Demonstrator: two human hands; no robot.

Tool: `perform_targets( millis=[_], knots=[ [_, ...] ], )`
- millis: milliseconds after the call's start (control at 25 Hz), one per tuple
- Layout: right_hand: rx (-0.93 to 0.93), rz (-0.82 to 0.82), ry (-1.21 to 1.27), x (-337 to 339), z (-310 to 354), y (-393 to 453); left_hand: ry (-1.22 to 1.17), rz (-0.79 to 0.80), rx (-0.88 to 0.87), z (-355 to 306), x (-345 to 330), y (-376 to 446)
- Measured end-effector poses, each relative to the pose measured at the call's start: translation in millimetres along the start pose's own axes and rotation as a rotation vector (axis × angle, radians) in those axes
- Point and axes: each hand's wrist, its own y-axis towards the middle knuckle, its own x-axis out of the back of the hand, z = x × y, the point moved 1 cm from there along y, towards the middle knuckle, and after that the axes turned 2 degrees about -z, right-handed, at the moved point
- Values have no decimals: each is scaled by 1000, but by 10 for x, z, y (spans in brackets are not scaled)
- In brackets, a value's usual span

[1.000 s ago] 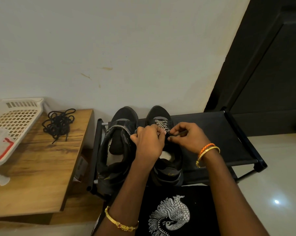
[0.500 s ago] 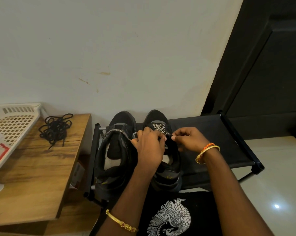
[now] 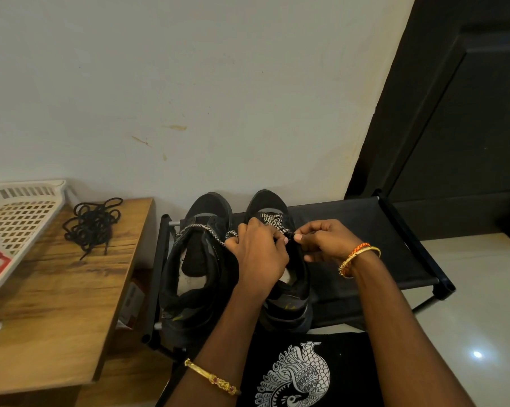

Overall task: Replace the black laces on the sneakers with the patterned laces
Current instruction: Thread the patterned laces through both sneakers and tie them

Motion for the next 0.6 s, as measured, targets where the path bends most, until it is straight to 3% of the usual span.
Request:
perform_targets(
  millis=[240,440,600],
  knots=[
    [6,25,49,34,-9,4,-54,-54,65,-48,-43,-27],
    [7,55,85,59,-27,42,-336,8,178,24,-134,55],
    [-33,80,22,-12,-21,106,-482,48,168,111,-202,95]
  ],
)
